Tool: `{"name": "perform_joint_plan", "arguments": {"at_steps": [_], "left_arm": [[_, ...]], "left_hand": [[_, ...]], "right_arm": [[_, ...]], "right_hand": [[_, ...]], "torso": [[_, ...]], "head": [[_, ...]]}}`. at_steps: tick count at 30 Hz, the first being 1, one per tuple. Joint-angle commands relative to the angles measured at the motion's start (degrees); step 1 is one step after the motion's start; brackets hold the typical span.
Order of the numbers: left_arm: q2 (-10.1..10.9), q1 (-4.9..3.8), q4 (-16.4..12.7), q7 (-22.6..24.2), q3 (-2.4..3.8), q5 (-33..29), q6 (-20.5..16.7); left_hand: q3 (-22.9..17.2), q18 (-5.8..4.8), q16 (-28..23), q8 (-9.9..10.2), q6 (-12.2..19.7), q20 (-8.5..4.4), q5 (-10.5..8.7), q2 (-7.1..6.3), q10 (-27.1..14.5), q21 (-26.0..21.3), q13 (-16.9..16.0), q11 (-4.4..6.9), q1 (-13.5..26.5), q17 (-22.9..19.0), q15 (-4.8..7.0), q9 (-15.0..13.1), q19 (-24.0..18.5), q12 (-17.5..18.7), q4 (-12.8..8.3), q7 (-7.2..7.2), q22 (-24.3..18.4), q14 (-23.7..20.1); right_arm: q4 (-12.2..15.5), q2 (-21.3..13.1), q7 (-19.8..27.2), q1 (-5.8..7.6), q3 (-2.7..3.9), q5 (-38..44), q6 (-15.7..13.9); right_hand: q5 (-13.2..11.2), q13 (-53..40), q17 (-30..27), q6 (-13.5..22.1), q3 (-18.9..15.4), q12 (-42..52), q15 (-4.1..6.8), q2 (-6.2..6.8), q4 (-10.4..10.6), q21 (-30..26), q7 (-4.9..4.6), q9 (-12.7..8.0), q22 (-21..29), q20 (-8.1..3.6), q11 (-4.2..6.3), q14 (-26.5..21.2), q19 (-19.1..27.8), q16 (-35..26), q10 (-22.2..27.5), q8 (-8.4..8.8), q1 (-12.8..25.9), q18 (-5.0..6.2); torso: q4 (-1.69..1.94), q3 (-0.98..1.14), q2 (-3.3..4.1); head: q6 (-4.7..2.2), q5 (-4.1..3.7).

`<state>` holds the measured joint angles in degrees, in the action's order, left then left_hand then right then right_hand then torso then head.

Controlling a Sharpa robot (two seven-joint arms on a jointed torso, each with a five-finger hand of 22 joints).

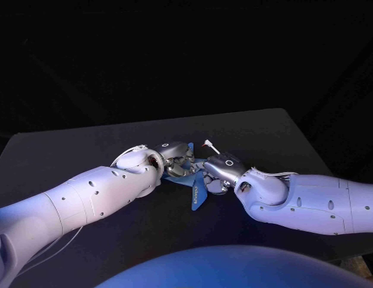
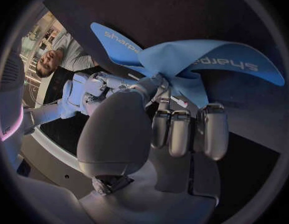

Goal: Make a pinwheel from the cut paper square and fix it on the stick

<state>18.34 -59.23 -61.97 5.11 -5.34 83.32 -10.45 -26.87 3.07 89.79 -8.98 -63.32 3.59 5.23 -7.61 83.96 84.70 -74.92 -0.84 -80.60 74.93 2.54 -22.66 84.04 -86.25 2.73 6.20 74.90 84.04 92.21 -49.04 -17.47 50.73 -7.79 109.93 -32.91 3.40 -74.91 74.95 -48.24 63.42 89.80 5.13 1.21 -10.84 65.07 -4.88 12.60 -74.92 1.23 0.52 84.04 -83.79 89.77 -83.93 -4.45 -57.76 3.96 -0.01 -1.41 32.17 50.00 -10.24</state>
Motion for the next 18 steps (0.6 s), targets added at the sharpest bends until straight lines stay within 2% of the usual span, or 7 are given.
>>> {"name": "perform_joint_plan", "arguments": {"at_steps": [1, 4, 11, 18], "left_arm": [[-0.03, 0.19, 0.07, -0.46, -0.18, 0.07, 1.96], [-0.02, 0.19, 0.13, -0.55, -0.18, 0.07, 1.93], [-0.01, 0.20, 0.30, -0.75, -0.18, 0.07, 2.02], [-0.03, 0.20, 0.37, -0.84, -0.18, 0.06, 2.16]], "left_hand": [[-0.07, -1.12, 0.21, -0.41, -1.89, 0.02, 0.17, 0.47, 1.58, 0.35, -8.05, 0.27, 0.07, 15.07, 0.15, -3.41, 1.76, 0.06, -0.30, -1.51, 7.86, 5.96], [-0.11, -1.12, 0.21, -0.43, -1.91, 0.02, 0.17, 0.51, 1.60, 0.36, -8.07, 0.28, 0.10, 15.07, 0.15, -3.44, 1.78, 0.04, -0.33, -1.52, 7.89, 5.96], [-0.14, -1.12, 0.21, -0.46, -1.96, 0.01, 0.16, 0.55, 1.61, 0.35, -8.10, 0.29, 0.13, 15.07, 0.15, -3.47, 1.77, 0.03, -0.36, -1.52, 7.87, 5.96], [-0.19, -1.12, 0.21, -0.53, -2.04, 0.01, 0.14, 0.60, 1.59, 0.36, -8.08, 0.31, 0.20, 15.07, 0.16, -3.54, 1.78, 0.04, -0.43, -1.54, 7.89, 5.96]], "right_arm": [[-0.33, -0.41, -0.65, -0.59, -0.39, 0.28, 4.29], [-0.10, -0.72, -0.24, -0.81, -0.39, 0.39, 3.23], [0.18, -1.00, 0.87, -1.01, -0.39, 0.48, 0.23], [0.40, -1.13, 1.40, -1.06, -0.39, 0.51, -0.46]], "right_hand": [[-0.12, -15.09, 15.05, -0.54, 0.26, 0.20, 0.29, 0.02, -0.17, 0.40, -0.02, 0.21, -9.08, -0.48, 0.23, 5.96, -0.08, 0.23, -6.07, -0.30, 0.44, 0.62], [-0.08, -15.09, 15.05, -0.72, 0.28, 0.20, 0.28, 0.03, -0.24, 0.54, -0.07, 0.24, -9.11, -0.48, 0.19, 5.96, -0.11, 0.23, -6.07, -0.38, 0.47, 0.59], [-0.03, -15.09, 15.05, -0.97, 0.31, 0.20, 0.25, 0.03, -0.32, 0.60, -0.15, 0.28, -9.12, -0.48, 0.12, 5.96, -0.12, 0.23, -6.07, -0.50, 0.51, 0.58], [-0.04, -15.09, 15.05, -1.01, 0.32, 0.20, 0.24, 0.03, -0.34, 0.78, -0.16, 0.28, -9.17, -0.48, 0.11, 5.96, -0.16, 0.23, -6.07, -0.52, 0.53, 0.55]], "torso": [[0.00, 0.04, 0.00], [-0.03, -0.01, -0.02], [0.01, 0.04, 0.01], [0.00, 0.03, 0.01]], "head": [[0.00, -0.06], [0.00, -0.09], [0.00, -0.13], [0.00, -0.15]]}}
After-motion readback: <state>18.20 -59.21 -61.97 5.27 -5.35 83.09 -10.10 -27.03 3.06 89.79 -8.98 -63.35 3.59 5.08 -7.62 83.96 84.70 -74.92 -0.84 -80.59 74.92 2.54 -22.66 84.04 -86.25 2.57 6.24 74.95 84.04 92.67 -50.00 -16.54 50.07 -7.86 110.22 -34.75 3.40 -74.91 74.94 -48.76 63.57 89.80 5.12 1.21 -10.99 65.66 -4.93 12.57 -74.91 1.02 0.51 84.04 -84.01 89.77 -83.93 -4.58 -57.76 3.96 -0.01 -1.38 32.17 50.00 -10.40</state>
